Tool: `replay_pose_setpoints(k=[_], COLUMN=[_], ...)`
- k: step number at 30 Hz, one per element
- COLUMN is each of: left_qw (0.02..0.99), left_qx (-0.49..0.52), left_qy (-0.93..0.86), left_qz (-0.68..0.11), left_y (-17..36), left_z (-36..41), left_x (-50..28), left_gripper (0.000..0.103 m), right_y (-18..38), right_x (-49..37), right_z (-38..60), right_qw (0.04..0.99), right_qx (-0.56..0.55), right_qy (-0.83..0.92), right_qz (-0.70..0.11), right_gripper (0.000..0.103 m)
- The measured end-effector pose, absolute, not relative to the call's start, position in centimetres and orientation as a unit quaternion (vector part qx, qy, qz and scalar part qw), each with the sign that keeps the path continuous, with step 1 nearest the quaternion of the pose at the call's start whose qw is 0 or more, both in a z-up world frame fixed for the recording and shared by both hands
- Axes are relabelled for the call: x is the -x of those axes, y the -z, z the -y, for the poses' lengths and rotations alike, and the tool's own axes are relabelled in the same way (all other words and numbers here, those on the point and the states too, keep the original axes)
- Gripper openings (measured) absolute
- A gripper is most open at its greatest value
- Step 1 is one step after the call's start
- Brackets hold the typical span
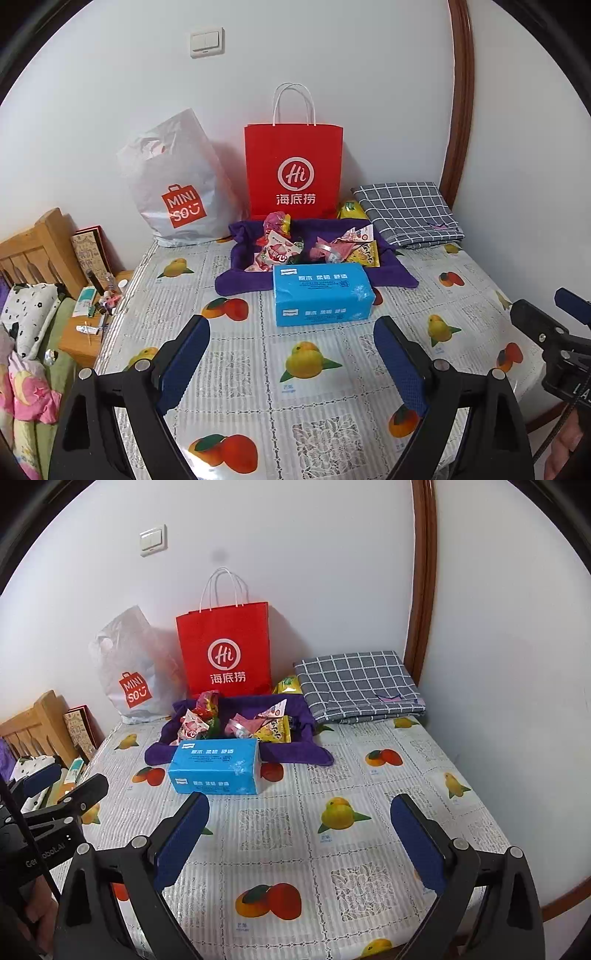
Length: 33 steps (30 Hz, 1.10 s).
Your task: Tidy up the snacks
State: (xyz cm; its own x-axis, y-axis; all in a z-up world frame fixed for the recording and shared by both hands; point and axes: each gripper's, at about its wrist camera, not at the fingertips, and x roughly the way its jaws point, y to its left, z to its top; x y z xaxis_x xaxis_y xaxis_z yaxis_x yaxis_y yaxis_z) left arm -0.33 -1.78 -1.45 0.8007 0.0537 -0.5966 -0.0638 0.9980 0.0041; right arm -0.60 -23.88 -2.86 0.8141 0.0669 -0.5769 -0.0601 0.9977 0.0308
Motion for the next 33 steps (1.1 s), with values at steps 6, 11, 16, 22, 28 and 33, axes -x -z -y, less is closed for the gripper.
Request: replay_pose_setpoints(k=[6,11,16,22,28,33], left_qw=[0.949,0.949,0.949,0.949,0.948,0.949], left_qx=[0.012,0.016,0.015,0.013,0.014,0.015], left_qy=[-0.033,-0.033,-0.031,-0.029,-0.027,-0.027], left_qz=[-0.312,-0.312,-0.312,-0.313,-0.316,-0.315], left_y=[1.4,1.46,1.49,1.59,1.74,1.77], left_z=[1.35,1.11,1.18,1.41,1.51,1.61], left_x=[0.74,0.94,1.02,1.07,0.94,0.87], left_gripper=[0.09,0.09,0.09,0.09,0.09,0.09], right_y=[2.79,3.0,3.07,3.13,3.13,3.13], right_x=[0.92,1.1,1.16,1.3,1.33,1.35], right_z=[23.43,23.37,23.3,23.32,23.43,23.57], right_qw=[0.952,0.952,0.952,0.951,0.952,0.952], right_qx=[-0.005,-0.005,-0.003,-0.002,-0.002,-0.002], right_qy=[-0.034,-0.033,-0.032,-0.029,-0.028,-0.027], right_qz=[-0.304,-0.306,-0.306,-0.306,-0.306,-0.305], right_gripper=[0.098,0.098,0.098,0.098,0.098,0.098])
